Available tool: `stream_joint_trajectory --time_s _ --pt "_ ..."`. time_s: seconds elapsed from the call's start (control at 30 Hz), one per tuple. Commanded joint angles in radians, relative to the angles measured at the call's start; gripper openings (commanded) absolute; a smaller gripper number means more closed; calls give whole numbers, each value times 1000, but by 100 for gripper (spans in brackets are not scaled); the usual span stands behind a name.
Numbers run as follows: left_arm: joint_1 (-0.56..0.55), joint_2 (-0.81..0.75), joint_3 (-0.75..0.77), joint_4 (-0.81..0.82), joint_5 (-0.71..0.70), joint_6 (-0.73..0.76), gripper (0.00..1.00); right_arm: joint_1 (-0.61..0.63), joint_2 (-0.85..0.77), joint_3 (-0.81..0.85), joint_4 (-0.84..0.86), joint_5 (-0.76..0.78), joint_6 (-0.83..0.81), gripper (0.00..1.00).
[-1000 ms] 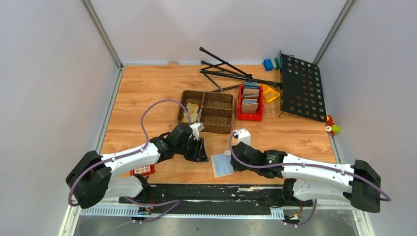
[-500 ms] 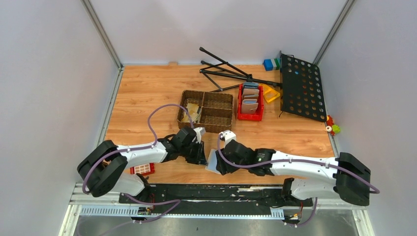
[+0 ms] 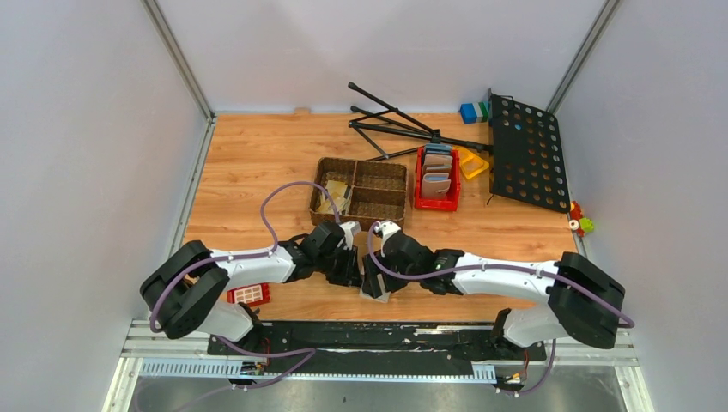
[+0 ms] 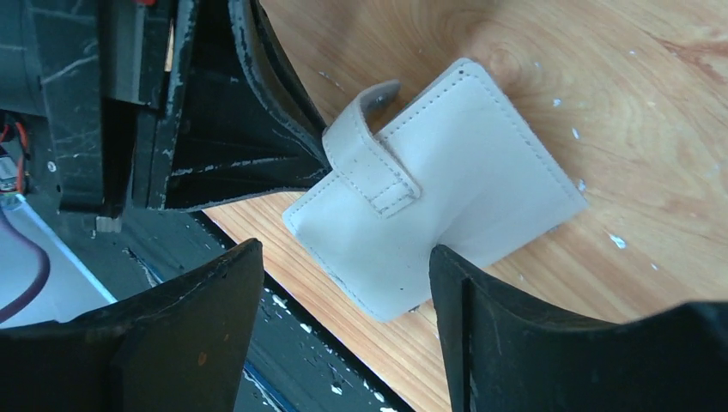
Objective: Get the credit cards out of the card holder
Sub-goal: Close the card holder at the center of the board.
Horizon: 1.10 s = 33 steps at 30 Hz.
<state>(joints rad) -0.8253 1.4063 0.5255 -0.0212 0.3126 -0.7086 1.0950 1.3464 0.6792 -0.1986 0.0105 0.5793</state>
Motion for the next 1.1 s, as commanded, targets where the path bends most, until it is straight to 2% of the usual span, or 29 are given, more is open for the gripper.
stream_joint_trajectory --time_s 0.0,0.13,0.23,0.33,0.43,0.53,0.63,0.77,0.8,1.07 --pt "-6 18 -22 -51 -70 37 24 -42 35 -30 165 -150 27 70" --pt "-6 -41 -22 -100 -113 48 22 -90 68 -52 189 -221 61 71" --pt "-5 -174 -25 -196 -214 53 22 -133 73 -62 189 -278 70 70" --pt "-4 -284 12 -315 -284 73 22 -150 32 -51 144 -268 44 68" --pt "-5 -344 39 -348 -255 82 22 -151 -26 -7 75 -252 9 63" --pt "-8 -376 21 -231 -135 59 21 -154 -62 35 8 -236 -16 53" --pt "-32 -388 11 -118 -72 21 19 -166 -86 55 -46 -208 -19 32" --pt "-59 -380 43 -93 -88 21 19 -184 -90 52 -93 -146 -5 4" --pt "-61 -371 47 -85 -83 21 19 -186 -79 56 -108 -133 -5 0" --pt "-81 -210 58 16 -87 18 18 -186 125 92 -145 -29 -14 0"
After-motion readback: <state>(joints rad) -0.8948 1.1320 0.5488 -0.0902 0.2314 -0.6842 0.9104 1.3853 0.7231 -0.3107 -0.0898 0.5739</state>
